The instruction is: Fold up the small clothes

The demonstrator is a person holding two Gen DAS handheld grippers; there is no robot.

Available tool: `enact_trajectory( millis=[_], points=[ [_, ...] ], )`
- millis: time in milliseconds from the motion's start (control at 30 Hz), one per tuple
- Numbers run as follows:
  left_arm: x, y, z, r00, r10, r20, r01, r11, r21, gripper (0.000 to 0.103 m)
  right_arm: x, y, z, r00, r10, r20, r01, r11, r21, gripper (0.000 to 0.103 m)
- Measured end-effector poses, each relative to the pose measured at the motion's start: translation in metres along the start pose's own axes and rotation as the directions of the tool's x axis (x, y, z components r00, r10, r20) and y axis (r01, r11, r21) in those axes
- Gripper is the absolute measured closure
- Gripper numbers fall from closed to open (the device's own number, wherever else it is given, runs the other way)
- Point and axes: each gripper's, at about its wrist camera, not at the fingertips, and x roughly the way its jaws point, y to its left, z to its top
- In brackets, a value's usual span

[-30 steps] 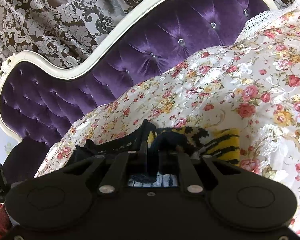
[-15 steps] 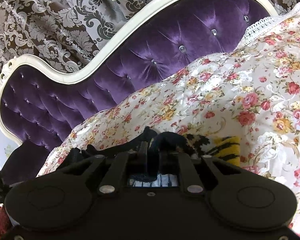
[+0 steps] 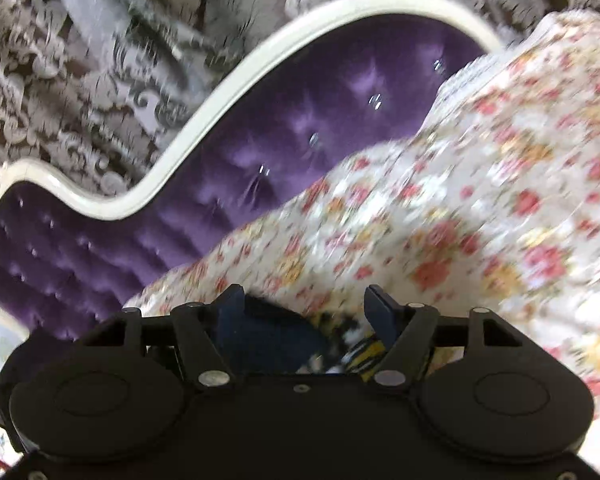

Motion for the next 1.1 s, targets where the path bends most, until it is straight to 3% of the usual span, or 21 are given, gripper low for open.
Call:
enact_trajectory(
  millis=[133,267,400,467,500,567,667,767,833,1033,1100],
  points=[
    [0.001,0.001,-0.001,1.0,-0.003,-0.001,0.003,1.0,-0.001,0.091,-0.007,0.017,0.003,0.999,-0.008,-0.033,0.004,0.994,-0.108,0.029],
    [0.003,-0.006,0.0,1.0,0.028,-0.004,-0.028,0.999,0.038,0.091,0.005,0.038,-0.013,0.986,-0.104,-0.13,0.062,0.954,-0.293,0.027],
    [0.004,-0.009,0.001,0.999,0.048,-0.012,-0.047,0.997,0.06,0.091,0.022,0.034,-0.029,0.946,-0.242,-0.216,0.138,0.902,-0.408,0.027],
    [0.004,-0.007,0.001,0.999,0.043,-0.015,-0.043,0.998,0.053,0.091,0.028,0.029,-0.035,0.913,-0.366,-0.18,0.235,0.833,-0.5,0.026],
    [0.004,-0.007,0.001,0.999,0.041,-0.016,-0.04,0.998,0.051,0.091,0.028,0.024,-0.033,0.915,-0.367,-0.171,0.241,0.832,-0.499,0.015],
    [0.005,-0.007,0.001,0.999,0.043,-0.016,-0.042,0.998,0.054,0.091,0.025,0.013,-0.026,0.92,-0.334,-0.204,0.224,0.877,-0.425,0.015],
    [0.005,-0.009,0.0,0.999,0.049,-0.011,-0.049,0.997,0.058,0.091,0.011,0.01,-0.017,0.933,-0.3,-0.198,0.217,0.91,-0.354,0.015],
    [0.005,-0.009,0.0,0.999,0.049,-0.011,-0.048,0.997,0.061,0.091,-0.014,0.008,-0.008,0.967,-0.168,-0.19,0.13,0.972,-0.195,0.013],
    [0.005,-0.008,0.001,0.999,0.043,-0.015,-0.042,0.997,0.058,0.091,-0.026,0.006,-0.005,0.975,-0.102,-0.195,0.089,0.993,-0.072,0.0],
    [0.006,-0.008,0.0,0.999,0.041,-0.014,-0.041,0.998,0.054,0.091,-0.029,0.006,-0.018,0.936,-0.16,-0.312,0.177,0.984,0.028,0.0],
    [0.006,-0.009,0.0,0.999,0.047,-0.013,-0.046,0.997,0.06,0.091,-0.028,0.002,-0.028,0.941,-0.14,-0.309,0.158,0.987,0.035,0.0]
  ],
)
